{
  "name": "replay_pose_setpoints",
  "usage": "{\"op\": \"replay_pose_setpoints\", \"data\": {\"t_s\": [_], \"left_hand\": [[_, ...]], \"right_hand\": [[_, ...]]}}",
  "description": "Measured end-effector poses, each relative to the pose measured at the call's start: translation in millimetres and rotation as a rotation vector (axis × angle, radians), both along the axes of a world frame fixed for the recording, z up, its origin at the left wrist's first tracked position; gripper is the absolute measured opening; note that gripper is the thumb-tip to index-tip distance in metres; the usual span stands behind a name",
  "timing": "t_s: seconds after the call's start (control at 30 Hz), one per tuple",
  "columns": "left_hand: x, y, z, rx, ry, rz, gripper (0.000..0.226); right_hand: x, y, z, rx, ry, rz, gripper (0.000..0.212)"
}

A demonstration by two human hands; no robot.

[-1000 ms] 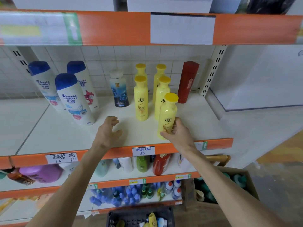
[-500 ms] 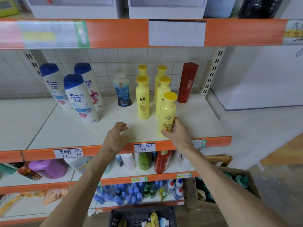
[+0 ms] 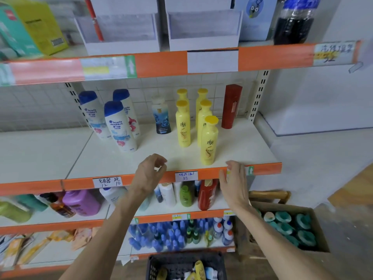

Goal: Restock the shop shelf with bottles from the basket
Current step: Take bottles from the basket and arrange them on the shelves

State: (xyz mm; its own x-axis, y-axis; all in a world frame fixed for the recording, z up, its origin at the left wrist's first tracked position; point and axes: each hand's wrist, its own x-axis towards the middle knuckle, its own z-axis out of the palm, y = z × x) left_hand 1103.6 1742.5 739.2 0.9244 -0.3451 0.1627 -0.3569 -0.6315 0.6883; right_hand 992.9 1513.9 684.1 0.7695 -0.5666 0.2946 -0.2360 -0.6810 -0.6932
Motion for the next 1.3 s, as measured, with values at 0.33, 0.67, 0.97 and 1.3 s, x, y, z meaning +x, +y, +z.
{"op": "replay_pose_setpoints", "data": {"t_s": [0.33,0.67,0.97,1.3], "left_hand": [[-66.1,42.4,-43.7,0.331,0.211,-0.290,0.025],[-127.5,103.4,-140.9,0.451,0.481,-0.232,0.017],[-181.4,114.2,-321.8,0.447,0.578,-0.158,0.020],[-186.5,162.4,-598.2,0.491,0.623,0.044,0.033]], "right_hand": [[-51.7,74.4,-12.4,-0.148,0.560,0.331,0.021],[-118.4,116.6,-100.5,0.021,0.896,0.349,0.017],[-154.7,136.5,-265.4,0.057,0.951,0.389,0.016],[-169.2,144.3,-562.8,0.099,1.035,0.448,0.022]]}}
